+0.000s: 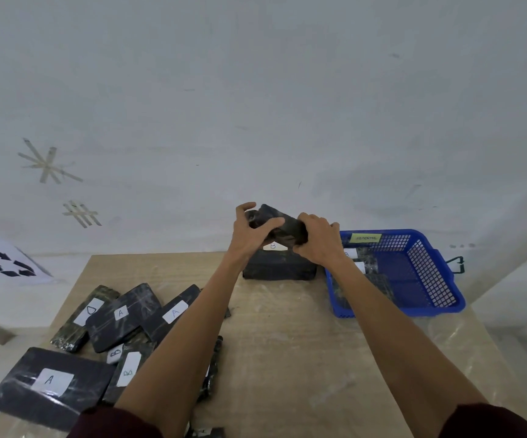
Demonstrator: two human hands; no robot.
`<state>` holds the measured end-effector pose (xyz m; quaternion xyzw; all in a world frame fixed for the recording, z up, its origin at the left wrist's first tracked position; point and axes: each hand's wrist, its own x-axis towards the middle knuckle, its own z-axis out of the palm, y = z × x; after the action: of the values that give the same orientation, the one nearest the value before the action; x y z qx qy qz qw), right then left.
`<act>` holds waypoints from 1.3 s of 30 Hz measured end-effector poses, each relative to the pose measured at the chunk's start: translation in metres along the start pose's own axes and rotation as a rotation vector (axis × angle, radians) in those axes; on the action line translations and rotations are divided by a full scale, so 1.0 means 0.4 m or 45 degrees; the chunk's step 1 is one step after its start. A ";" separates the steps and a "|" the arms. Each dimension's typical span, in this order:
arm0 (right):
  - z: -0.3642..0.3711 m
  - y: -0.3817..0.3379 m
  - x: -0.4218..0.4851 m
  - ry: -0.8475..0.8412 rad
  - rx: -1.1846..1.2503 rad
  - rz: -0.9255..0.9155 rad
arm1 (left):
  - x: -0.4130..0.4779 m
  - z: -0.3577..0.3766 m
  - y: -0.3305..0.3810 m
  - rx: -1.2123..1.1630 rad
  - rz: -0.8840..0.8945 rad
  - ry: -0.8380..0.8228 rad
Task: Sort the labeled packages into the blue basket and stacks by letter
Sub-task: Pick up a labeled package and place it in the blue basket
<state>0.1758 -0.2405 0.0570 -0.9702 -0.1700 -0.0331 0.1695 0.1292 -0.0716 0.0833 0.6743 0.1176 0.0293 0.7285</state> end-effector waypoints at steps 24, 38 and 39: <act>-0.003 -0.019 -0.010 0.078 1.165 0.433 | 0.029 -0.098 -0.076 -0.357 -0.340 0.353; -0.070 -0.032 -0.038 0.049 1.822 0.298 | 0.075 -0.031 -0.064 -0.227 -0.416 0.196; -0.070 -0.024 -0.037 0.012 1.879 0.290 | 0.077 -0.032 -0.063 -0.229 -0.419 0.184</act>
<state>0.1584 -0.2466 0.0847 -0.6157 -0.0456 0.1033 0.7798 0.1534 -0.0551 0.0535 0.5744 0.2754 -0.0315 0.7702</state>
